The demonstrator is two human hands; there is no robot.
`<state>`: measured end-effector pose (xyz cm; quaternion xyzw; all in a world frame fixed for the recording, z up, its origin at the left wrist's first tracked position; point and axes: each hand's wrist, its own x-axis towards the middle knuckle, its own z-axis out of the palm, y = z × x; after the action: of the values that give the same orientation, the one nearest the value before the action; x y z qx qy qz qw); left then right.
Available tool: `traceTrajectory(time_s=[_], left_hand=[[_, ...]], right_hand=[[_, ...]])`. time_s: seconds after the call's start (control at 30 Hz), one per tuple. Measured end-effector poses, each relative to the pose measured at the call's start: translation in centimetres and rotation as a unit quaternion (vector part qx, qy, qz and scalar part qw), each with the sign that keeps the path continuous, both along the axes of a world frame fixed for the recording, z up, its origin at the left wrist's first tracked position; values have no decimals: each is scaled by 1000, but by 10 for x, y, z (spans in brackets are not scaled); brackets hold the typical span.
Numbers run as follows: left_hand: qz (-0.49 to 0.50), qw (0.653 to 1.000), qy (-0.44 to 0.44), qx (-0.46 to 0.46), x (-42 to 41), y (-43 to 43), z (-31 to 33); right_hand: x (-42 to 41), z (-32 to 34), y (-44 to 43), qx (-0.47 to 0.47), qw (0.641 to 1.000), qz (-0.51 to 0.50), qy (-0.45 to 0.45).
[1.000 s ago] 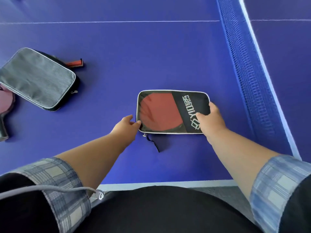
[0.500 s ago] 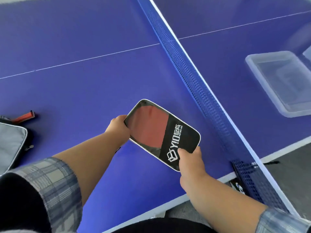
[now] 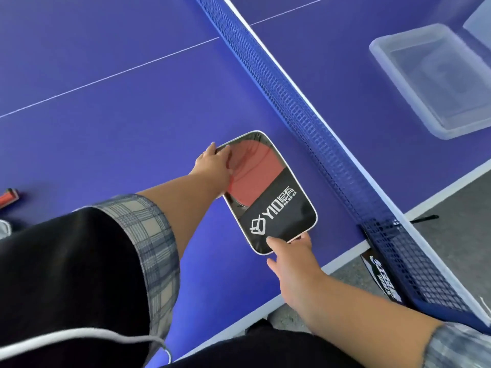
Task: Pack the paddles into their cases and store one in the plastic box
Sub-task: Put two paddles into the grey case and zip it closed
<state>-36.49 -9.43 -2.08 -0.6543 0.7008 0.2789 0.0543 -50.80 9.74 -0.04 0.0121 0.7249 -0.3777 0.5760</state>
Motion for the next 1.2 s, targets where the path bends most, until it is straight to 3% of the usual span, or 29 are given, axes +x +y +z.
traceTrajectory(time_s=[0.1, 0.17, 0.27, 0.5, 0.7, 0.87, 1.07, 1.2], left_hand=[[-52, 997, -54, 1, -7, 32, 2], [-75, 996, -47, 15, -11, 54, 7], [-56, 998, -10, 22, 0, 88, 26], [49, 996, 14, 72, 106, 140, 87], [245, 968, 18, 49, 209, 211, 116], [376, 924, 44, 53, 283, 279, 109], [495, 860, 104, 70, 362, 321, 85], [530, 831, 157, 62, 416, 325, 72]], right_hand=[[0, 16, -3, 79, 996, 16, 41], [0, 20, -8, 54, 992, 36, 110], [11, 30, -26, 0, 988, 55, 142], [89, 39, -43, -59, 958, 252, 121], [166, 57, -29, -81, 909, 400, 81], [242, 53, -14, -165, 818, 533, 140], [316, 29, -10, -217, 633, 695, 263], [366, 20, -33, -212, 599, 701, 322]])
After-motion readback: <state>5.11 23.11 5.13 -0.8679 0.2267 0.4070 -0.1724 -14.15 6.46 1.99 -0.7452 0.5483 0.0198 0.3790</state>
